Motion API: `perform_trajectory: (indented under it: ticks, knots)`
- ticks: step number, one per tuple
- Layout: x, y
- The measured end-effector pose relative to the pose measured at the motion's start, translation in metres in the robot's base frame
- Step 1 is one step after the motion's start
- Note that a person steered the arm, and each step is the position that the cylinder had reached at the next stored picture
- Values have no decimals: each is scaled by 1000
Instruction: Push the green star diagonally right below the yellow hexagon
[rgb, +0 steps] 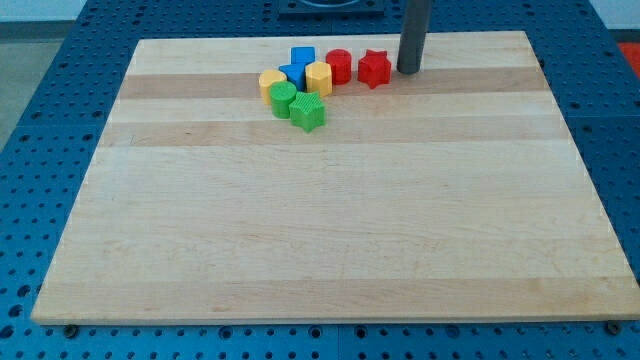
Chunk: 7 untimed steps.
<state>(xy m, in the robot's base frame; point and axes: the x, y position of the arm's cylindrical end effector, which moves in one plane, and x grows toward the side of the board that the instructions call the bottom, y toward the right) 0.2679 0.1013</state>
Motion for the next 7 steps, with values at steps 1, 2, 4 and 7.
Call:
perform_trajectory:
  ticks: [1,2,4,7]
  knots:
    - [0,-16]
    - [0,-30]
    - [4,-16]
    - [108,-47]
